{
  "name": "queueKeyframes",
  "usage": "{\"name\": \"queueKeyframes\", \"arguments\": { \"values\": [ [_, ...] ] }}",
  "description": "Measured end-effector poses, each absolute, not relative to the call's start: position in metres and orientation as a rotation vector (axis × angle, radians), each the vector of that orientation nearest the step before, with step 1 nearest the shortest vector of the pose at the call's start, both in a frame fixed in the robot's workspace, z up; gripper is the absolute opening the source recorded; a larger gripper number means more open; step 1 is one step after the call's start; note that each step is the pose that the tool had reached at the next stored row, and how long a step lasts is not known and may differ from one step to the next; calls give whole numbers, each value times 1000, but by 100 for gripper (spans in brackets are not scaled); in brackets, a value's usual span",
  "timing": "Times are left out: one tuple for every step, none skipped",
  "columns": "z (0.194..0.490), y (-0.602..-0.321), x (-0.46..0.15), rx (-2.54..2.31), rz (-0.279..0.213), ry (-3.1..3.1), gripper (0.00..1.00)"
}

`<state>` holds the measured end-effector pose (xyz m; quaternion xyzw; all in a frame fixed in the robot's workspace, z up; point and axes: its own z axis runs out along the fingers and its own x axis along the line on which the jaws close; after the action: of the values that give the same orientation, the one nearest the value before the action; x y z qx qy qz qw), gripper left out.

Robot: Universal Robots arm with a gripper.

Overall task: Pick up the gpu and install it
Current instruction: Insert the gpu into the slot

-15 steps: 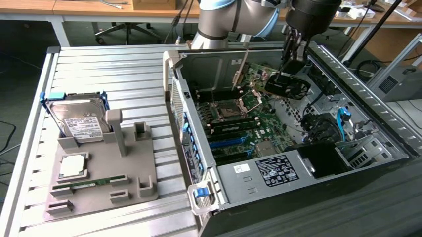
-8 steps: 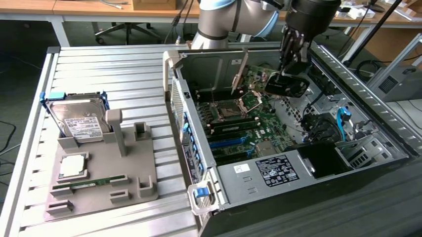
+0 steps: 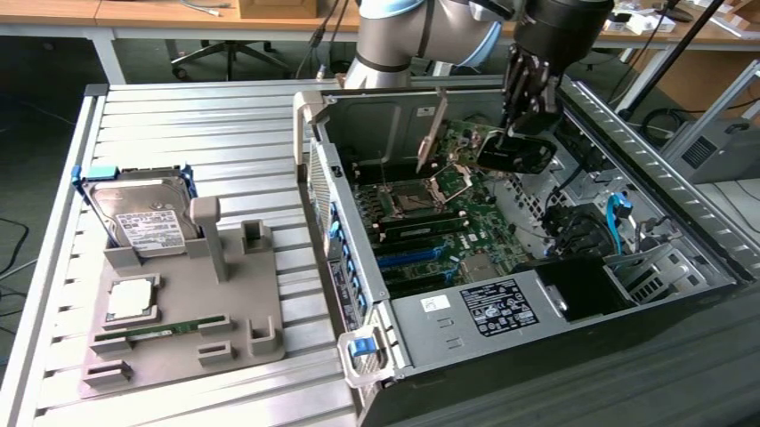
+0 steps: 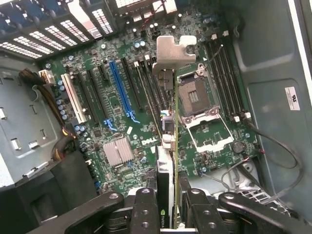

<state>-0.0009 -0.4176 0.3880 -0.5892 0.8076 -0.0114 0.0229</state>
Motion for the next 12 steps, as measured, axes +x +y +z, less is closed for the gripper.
{"name": "queueKeyframes", "arguments": {
  "values": [
    [388,-418,-1,-1835,-35,2493,27],
    [388,-418,-1,-1841,-35,2488,27],
    [388,-418,-1,-1846,-35,2485,27],
    [388,-418,-1,-1854,-35,2479,27],
    [388,-418,-1,-1860,-34,2475,27],
    [388,-418,-1,-1864,-34,2471,27],
    [388,-418,-1,-1869,-34,2467,27],
    [388,-418,-1,-1873,-34,2464,27],
    [388,-418,-1,-1879,-34,2460,27],
    [388,-418,-1,-1883,-34,2456,27],
    [388,-418,-1,-1890,-34,2451,27],
    [388,-418,-1,-1899,-34,2444,27]
  ]
}}
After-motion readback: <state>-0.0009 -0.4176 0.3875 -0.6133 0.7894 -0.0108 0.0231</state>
